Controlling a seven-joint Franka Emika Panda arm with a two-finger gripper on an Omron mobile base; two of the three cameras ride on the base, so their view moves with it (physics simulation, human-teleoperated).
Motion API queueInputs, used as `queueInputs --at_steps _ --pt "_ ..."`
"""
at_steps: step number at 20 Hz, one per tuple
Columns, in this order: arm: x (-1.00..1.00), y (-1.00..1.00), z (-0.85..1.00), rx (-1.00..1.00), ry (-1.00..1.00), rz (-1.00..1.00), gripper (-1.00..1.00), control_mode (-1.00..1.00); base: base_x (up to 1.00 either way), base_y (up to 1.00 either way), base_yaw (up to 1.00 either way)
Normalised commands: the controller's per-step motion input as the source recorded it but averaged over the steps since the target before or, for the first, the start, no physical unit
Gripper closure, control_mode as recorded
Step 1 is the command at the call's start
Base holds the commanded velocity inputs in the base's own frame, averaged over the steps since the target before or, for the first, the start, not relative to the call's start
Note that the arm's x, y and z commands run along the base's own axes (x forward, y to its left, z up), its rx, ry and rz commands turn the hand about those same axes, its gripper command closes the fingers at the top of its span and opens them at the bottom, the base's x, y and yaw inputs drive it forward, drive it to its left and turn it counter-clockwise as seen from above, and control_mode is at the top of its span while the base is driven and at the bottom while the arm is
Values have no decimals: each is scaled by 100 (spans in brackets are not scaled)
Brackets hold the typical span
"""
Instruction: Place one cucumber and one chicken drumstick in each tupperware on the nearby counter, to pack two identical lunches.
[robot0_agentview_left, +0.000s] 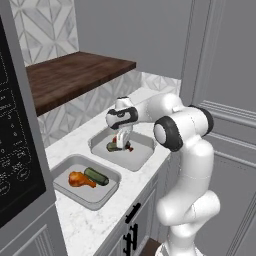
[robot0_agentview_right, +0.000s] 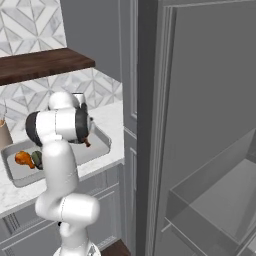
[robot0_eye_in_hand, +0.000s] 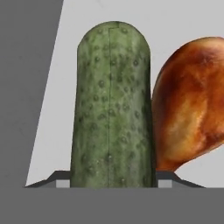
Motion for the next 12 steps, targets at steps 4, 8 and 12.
queueInputs --at_steps 4,8,12 --pt "55 1 -25 -2 1 0 100 -100 0 0 0" --pt "7 6 -14 -1 -13 0 100 -100 0 0 0" --pt "-18 1 0 0 -7 0 100 -100 0 0 0"
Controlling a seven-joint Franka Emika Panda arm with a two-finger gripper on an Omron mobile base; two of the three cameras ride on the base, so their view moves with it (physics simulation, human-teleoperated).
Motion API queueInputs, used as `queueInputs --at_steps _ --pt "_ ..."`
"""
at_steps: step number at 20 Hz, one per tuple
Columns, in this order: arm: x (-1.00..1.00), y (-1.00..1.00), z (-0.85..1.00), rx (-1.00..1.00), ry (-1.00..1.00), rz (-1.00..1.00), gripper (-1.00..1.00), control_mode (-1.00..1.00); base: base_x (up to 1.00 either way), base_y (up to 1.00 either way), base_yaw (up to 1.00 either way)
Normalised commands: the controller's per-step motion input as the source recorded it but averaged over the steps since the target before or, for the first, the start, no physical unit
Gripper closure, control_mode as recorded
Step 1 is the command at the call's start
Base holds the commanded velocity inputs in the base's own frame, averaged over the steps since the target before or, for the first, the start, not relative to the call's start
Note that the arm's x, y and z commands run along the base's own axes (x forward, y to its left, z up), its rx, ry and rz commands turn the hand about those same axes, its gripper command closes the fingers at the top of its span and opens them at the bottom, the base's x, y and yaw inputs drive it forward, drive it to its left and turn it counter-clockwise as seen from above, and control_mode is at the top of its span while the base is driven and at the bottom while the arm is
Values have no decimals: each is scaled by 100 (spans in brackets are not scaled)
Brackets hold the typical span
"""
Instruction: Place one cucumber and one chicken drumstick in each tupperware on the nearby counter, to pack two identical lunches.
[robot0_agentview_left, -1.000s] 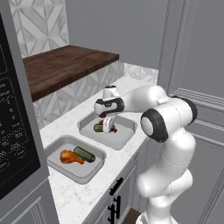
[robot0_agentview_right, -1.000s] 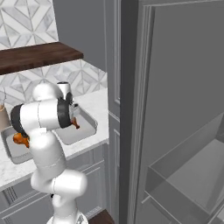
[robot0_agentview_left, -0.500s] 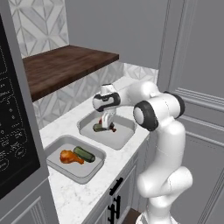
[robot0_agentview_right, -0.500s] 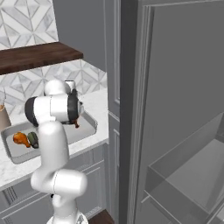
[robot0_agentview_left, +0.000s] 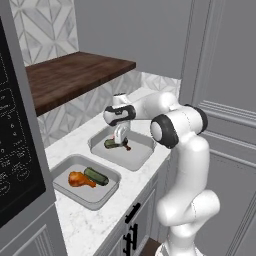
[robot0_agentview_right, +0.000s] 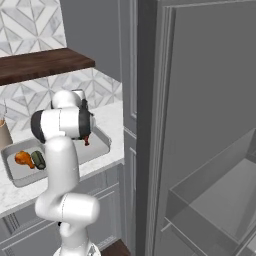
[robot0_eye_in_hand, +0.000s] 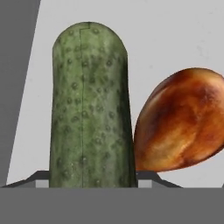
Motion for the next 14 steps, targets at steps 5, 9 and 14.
queueInputs --at_steps 5,9,14 --pt "-4 2 0 0 0 -3 -100 -100 0 0 0" --pt "-4 0 2 0 0 -3 -100 -100 0 0 0" --pt "-13 2 10 -2 0 -6 -100 -100 0 0 0"
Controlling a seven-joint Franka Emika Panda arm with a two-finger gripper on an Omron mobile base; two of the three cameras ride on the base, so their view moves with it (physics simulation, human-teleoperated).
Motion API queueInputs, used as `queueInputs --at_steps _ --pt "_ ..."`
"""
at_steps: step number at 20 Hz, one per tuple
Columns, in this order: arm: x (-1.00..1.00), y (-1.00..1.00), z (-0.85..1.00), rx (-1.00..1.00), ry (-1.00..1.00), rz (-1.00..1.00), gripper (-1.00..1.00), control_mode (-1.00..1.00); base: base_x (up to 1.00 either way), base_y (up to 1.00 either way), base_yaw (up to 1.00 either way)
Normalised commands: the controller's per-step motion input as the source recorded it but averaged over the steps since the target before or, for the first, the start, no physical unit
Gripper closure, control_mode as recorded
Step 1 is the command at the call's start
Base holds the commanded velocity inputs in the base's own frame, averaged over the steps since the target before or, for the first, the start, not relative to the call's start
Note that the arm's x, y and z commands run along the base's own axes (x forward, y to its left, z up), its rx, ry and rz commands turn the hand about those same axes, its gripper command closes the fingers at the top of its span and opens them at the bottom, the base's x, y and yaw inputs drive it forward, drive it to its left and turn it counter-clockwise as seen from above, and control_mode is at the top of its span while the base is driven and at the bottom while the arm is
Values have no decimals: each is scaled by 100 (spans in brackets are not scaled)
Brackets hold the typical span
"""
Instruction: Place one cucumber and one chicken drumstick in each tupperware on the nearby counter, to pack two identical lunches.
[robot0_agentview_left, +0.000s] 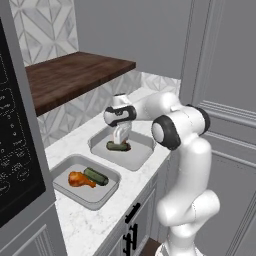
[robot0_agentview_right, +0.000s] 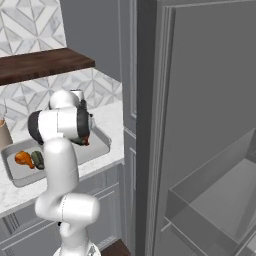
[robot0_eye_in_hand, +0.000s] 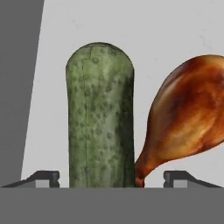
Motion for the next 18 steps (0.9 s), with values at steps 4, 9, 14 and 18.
queueInputs --at_steps 4,9,14,18 --pt "-29 5 21 -3 -3 -6 -100 -100 0 0 0" --pt "-69 -10 36 -1 -1 -14 -100 -100 0 0 0" --pt "-95 -36 21 0 -2 -26 -100 -100 0 0 0" --pt "-98 -35 8 0 -5 -29 -100 -100 0 0 0"
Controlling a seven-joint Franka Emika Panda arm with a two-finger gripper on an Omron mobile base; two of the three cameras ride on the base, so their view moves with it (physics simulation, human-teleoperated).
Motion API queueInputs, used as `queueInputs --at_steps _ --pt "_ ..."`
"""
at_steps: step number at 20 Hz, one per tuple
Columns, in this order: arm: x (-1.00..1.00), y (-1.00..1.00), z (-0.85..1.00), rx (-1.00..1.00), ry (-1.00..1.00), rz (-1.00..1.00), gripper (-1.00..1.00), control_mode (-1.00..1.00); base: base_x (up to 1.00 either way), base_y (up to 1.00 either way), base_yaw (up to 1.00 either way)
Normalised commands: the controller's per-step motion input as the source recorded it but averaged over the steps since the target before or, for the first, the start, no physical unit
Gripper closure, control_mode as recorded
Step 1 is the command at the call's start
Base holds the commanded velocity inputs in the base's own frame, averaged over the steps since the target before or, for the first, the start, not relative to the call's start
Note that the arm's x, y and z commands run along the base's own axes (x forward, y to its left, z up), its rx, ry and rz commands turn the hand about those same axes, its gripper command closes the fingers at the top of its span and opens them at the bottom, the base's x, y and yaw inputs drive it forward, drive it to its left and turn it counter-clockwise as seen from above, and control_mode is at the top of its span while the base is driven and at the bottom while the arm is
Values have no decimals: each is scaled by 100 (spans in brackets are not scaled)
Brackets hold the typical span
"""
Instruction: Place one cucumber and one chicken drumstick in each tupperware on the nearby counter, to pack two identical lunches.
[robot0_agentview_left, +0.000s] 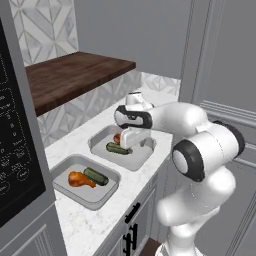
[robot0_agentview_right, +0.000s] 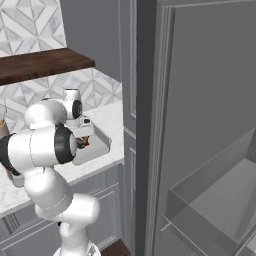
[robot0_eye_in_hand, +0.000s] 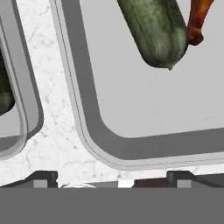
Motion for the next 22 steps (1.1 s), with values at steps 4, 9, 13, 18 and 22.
queueInputs --at_steps 4,9,13,18,22 --pt "-98 -17 15 0 -15 -26 -100 -100 0 0 0" --pt "-85 -18 44 0 -11 -24 -100 -100 0 0 0" --pt "-64 -22 78 0 -2 -18 -100 -100 0 0 0" --pt "-45 -13 94 -3 -8 -13 -100 -100 0 0 0" --pt "-49 -2 91 -5 -20 -5 -100 -100 0 0 0"
